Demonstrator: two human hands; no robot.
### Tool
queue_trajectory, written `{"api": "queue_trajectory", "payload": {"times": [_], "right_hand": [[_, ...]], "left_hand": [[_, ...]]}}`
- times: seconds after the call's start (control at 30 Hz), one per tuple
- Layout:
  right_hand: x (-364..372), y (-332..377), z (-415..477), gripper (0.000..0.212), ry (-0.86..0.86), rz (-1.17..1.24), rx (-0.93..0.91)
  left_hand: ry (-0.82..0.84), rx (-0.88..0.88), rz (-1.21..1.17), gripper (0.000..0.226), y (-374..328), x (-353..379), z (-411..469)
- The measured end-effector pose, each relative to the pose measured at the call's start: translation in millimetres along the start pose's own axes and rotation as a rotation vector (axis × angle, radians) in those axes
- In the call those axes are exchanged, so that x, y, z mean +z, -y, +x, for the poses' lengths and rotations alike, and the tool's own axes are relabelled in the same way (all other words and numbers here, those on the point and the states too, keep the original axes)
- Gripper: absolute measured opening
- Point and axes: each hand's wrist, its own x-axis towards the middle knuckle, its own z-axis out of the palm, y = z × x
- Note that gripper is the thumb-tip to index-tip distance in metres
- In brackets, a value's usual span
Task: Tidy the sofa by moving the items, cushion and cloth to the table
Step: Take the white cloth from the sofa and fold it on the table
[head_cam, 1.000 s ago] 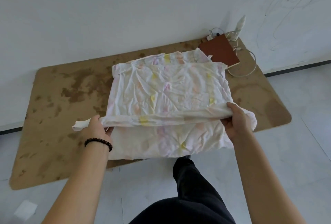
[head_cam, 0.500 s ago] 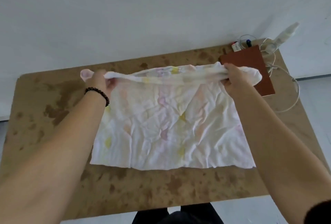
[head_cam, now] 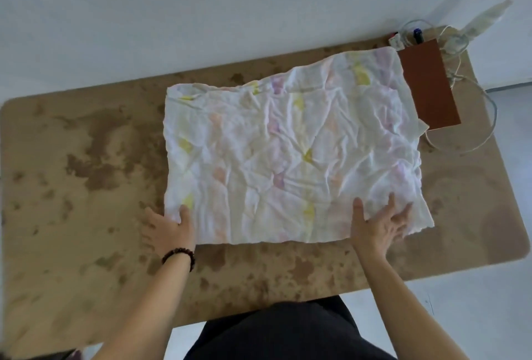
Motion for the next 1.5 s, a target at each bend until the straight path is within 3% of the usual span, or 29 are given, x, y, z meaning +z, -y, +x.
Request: {"api": "queue_trajectory", "payload": {"times": [0.07, 0.17, 0.23, 0.33, 0.5, 0.6, 0.7, 0.8, 1.03, 1.23, 1.3, 1.37, 1.5], "right_hand": [[-3.8, -11.0, -14.4, 0.094, -0.052, 0.086, 0.256], [-12.0, -10.7, -26.6, 0.095, -0.138, 0.278, 0.474], [-14.4, -10.5, -29.3, 0.074, -0.116, 0.529, 0.549], [-18.3, -8.2, -34.9, 0.032, 0.052, 0.762, 0.640], [-21.2, 11.2, -51.1, 0.018, 0.246, 1.009, 0.655], [-15.9, 15.6, -62.5, 0.025, 0.319, 1.030, 0.605], [-11.3, 17.5, -76.1, 0.030, 0.382, 1.060, 0.570], [-6.3, 8.3, -95.5, 0.026, 0.466, 0.950, 0.542], [-10.2, -55.9, -139.5, 0.024, 0.646, 0.624, 0.539], [-23.9, -108.2, -152.4, 0.030, 0.817, 0.529, 0.494], [-26.7, -117.4, -143.7, 0.036, 0.794, 0.602, 0.473], [-28.8, -122.9, -131.7, 0.040, 0.718, 0.688, 0.465], [-37.3, -125.9, -109.0, 0.035, 0.618, 0.624, 0.434]], "left_hand": [[0.051, -0.174, 0.010, 0.090, 16.7, -10.2, -5.3], [0.168, -0.162, -0.129, 0.065, 24.7, -17.3, -2.9], [0.299, -0.182, -0.269, 0.056, 24.6, -20.0, 0.0], [0.449, -0.237, -0.429, 0.038, 23.5, -26.3, 11.1], [0.526, -0.261, -0.746, 0.036, 37.5, -54.0, 33.2], [0.430, -0.225, -0.816, 0.039, 54.8, -74.9, 42.7], [0.289, -0.201, -0.835, 0.029, 71.9, -92.4, 47.4], [0.172, -0.231, -0.848, 0.025, 97.8, -104.0, 47.3], [-0.010, -0.373, -0.837, 0.053, 165.9, -114.4, 26.8], [0.002, -0.365, -0.936, 0.057, 180.0, -117.2, -10.4], [-0.029, -0.373, -0.824, 0.063, 169.2, -110.0, -26.6], [-0.066, -0.360, -0.490, 0.081, 161.0, -98.9, -47.4], [-0.028, 0.120, -0.095, 0.080, 151.6, -56.0, -110.0]]}}
